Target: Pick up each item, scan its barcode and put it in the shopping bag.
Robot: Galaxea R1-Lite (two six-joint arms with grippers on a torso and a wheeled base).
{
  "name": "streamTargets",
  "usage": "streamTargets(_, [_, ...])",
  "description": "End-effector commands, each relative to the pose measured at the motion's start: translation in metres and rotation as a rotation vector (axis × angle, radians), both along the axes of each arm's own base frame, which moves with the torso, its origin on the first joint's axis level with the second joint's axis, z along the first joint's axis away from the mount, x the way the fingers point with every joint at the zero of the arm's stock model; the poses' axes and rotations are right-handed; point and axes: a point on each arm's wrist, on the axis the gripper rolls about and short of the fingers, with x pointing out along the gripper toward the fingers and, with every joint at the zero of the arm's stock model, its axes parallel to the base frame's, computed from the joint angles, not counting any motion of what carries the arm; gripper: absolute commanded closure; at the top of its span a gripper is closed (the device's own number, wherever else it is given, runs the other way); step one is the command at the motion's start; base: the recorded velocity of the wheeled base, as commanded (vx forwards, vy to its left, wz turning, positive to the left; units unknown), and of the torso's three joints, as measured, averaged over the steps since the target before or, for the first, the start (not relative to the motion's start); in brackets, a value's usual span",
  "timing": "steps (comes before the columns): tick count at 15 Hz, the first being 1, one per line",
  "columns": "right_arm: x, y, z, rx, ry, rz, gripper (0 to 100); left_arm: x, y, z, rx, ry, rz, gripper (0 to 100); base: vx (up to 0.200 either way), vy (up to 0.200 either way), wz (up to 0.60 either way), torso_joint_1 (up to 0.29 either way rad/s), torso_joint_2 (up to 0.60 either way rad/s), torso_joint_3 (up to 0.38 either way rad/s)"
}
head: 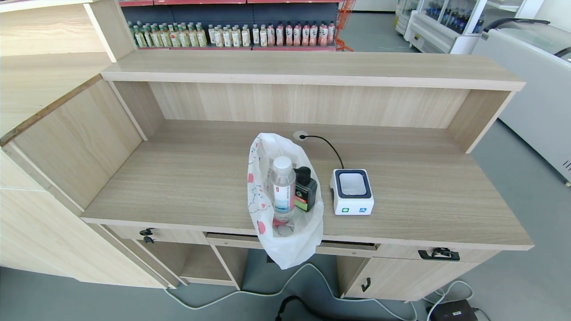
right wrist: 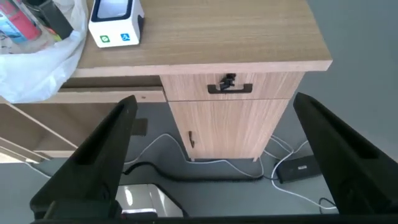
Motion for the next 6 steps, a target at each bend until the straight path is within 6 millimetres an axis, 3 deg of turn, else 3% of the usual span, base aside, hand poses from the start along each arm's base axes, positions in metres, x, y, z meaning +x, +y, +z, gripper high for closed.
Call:
streamTargets(1, [0.0001, 0.0, -0.0002, 0.0, 0.004, 0.001, 0, 0.0001, 0.0, 0.0, 0.0, 0.001, 0.0, 0, 0.0, 0.0, 0.0, 0.0, 0.0, 0.0])
streamTargets(6, [0.0001, 0.0, -0.0002, -0.006, 0.004, 0.001, 0, 0.0001, 0.0, 0.0, 0.0, 0.001, 0.0, 0, 0.0, 0.0, 0.0, 0.0, 0.0, 0.0])
